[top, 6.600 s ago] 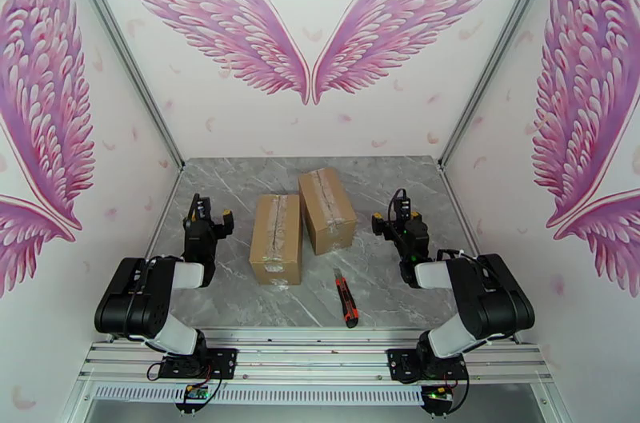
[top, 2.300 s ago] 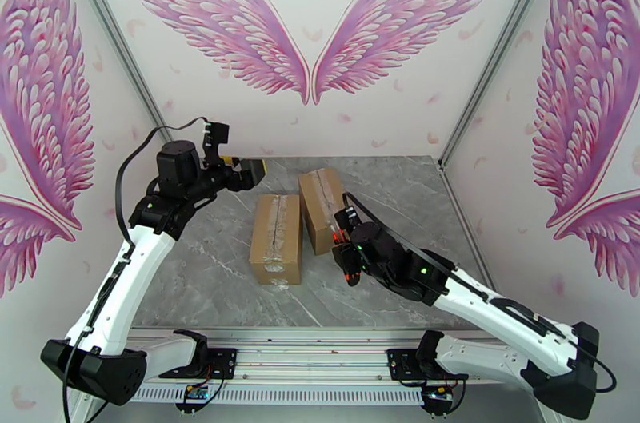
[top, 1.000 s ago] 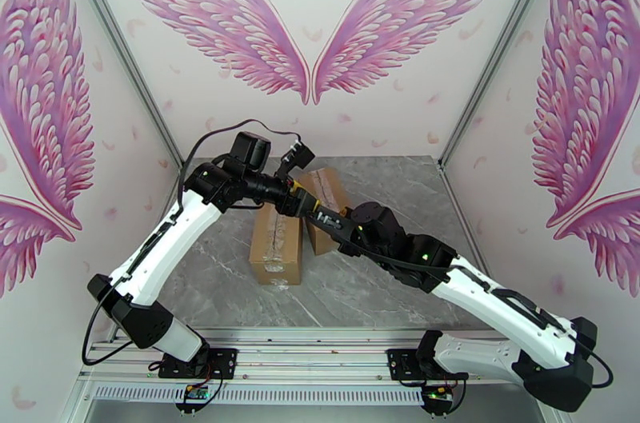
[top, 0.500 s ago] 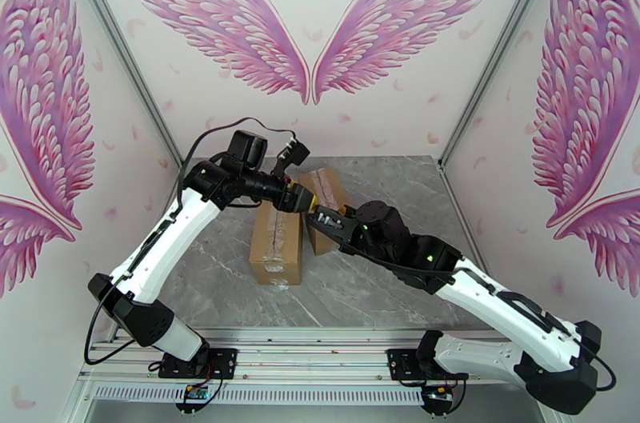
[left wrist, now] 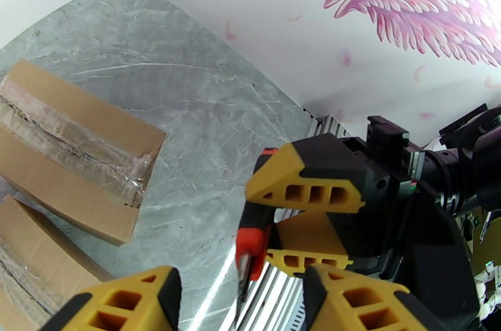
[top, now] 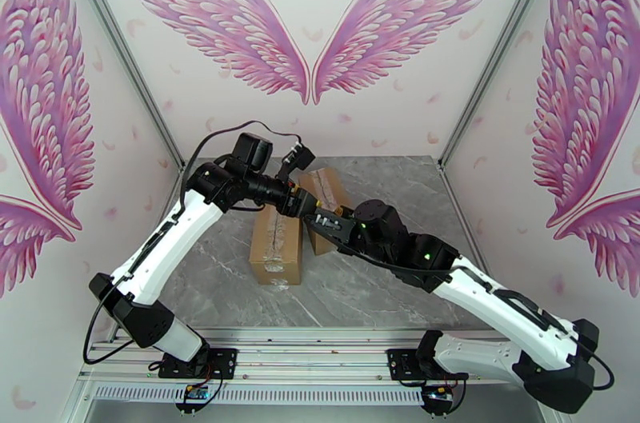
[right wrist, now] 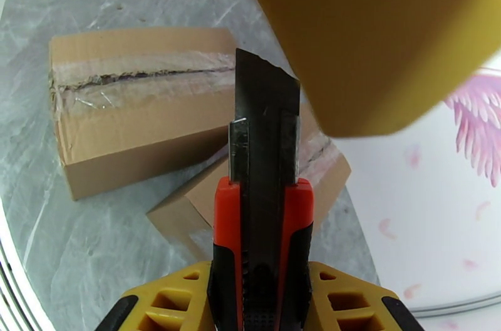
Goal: Unpack the express box
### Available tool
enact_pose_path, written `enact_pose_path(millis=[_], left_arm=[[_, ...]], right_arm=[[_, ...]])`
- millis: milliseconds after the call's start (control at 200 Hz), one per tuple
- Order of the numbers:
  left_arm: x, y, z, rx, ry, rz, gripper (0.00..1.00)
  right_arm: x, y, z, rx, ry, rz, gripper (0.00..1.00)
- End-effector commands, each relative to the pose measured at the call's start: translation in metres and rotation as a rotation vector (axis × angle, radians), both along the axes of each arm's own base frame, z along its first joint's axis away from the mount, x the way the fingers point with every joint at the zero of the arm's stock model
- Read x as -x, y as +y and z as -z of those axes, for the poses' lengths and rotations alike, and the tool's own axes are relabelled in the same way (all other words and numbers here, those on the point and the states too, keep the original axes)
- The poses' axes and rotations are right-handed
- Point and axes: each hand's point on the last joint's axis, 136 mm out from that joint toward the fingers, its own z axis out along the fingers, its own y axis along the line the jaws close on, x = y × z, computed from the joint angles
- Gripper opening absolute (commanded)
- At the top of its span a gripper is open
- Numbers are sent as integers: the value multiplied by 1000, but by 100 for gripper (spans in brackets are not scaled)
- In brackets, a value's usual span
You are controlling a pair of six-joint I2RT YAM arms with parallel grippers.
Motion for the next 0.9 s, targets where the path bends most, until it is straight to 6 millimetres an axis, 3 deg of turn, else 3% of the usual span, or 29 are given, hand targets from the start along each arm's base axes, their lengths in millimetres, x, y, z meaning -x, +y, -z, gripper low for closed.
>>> enact_pose_path(millis=[0,305,895], left_arm=[[5,-5,7,-16,35,37,56],[3,-11,21,-59,51,63,48],[6,-23,27,-58,82,126,20]], right_arm=[[-4,7,-33,-57,-77,-31,27],[-10,10,-32,-4,-121,-48,27],[-18,6,-33,32,-149,-63,27]])
